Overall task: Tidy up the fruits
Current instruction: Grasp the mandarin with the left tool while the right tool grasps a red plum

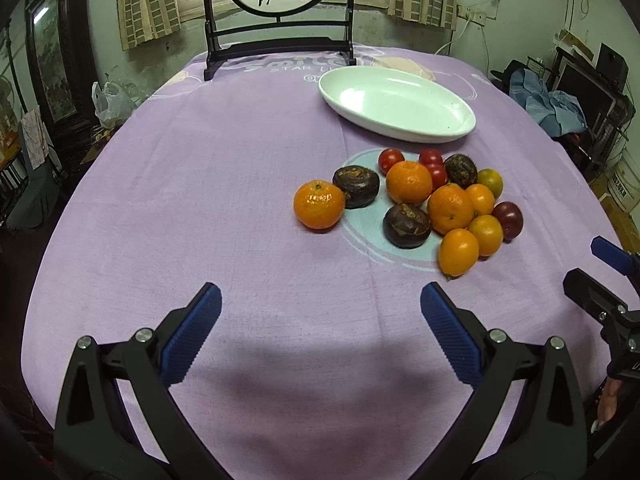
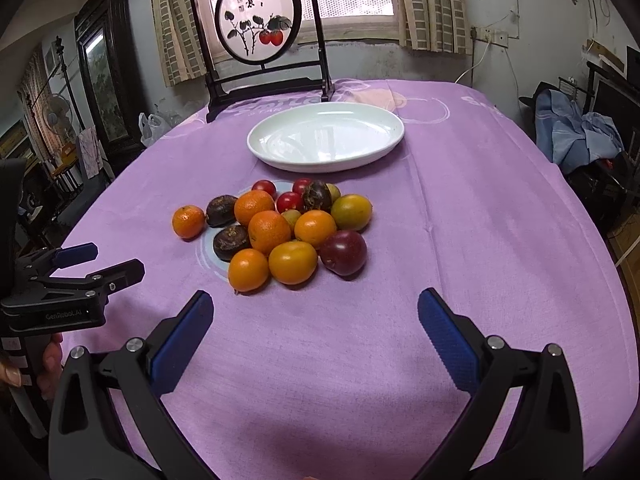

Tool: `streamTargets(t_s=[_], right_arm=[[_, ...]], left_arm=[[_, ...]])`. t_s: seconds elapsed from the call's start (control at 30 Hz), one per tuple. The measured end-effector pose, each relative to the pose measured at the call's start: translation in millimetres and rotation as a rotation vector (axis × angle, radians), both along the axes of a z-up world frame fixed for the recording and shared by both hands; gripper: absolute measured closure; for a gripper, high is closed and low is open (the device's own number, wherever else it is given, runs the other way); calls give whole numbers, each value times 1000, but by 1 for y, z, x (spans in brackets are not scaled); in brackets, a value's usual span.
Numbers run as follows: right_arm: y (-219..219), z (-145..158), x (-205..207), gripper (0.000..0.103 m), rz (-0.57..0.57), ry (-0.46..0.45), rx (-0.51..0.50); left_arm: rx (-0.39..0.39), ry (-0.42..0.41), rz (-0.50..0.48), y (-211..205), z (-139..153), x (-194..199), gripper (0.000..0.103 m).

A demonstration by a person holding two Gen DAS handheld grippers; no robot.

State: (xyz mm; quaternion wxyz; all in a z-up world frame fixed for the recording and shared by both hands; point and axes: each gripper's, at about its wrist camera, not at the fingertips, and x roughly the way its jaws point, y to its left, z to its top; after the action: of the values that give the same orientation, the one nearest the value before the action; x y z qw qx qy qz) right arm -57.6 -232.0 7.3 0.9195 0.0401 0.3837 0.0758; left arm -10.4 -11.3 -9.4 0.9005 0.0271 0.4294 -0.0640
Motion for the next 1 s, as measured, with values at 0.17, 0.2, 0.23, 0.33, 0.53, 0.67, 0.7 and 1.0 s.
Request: streamTargets(t_s=[0.17, 0.2, 0.23, 0.33, 0.53, 0.67, 0.7, 1.0], right_arm=[[-4, -15, 7, 1, -8, 36, -34], [-6, -17, 9, 1, -9, 40, -28], [-7, -19, 10, 1, -9, 44, -20], [-12, -23, 15, 1, -7, 52, -14], [-27, -28, 17, 1, -9, 69, -11], [-31, -31, 23, 1, -20, 85, -10], [-32, -31, 24, 1, -23, 88, -11], [-27, -35, 44, 1, -49, 98, -115]], left_arm=[[52, 12, -13, 9, -18, 18, 4], [37, 28, -13, 11, -22, 26, 6], [27, 34, -19, 12, -24, 32, 8], [41, 33, -49, 8, -31, 53, 9], [80, 71, -101, -1, -46, 94, 36], [56, 75, -119, -2, -45, 110, 37], [50, 75, -125, -3, -46, 113, 37], [-99, 64, -140, 0, -41, 96, 60]])
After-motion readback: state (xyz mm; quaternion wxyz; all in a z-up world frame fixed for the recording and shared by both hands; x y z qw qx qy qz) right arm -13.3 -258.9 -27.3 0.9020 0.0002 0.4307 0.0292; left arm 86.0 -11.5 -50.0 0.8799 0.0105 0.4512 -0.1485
